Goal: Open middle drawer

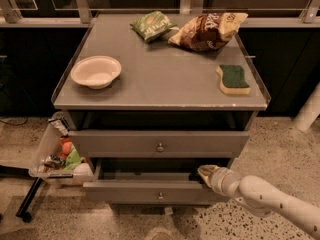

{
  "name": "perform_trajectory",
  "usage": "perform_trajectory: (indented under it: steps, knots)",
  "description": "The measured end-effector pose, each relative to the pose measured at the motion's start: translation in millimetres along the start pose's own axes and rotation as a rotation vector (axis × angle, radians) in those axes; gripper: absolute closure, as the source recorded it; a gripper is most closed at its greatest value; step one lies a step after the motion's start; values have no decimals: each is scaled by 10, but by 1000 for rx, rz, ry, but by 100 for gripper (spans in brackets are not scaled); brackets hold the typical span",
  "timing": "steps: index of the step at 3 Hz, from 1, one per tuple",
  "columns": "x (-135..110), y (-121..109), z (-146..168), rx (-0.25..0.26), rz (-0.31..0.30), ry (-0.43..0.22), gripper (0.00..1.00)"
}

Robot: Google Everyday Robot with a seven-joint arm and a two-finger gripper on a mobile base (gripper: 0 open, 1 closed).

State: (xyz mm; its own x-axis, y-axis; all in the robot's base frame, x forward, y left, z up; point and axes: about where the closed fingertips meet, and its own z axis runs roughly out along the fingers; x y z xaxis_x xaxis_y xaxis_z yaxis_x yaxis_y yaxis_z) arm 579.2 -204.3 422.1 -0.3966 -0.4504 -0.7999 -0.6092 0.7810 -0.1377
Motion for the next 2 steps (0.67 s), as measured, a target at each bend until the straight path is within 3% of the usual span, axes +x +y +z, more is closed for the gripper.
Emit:
perform_trajectory:
  steps: [1,2]
  knots:
    - [107,101,-12,-119,-78,30,100]
    - [103,102,-17,-120,-78,30,100]
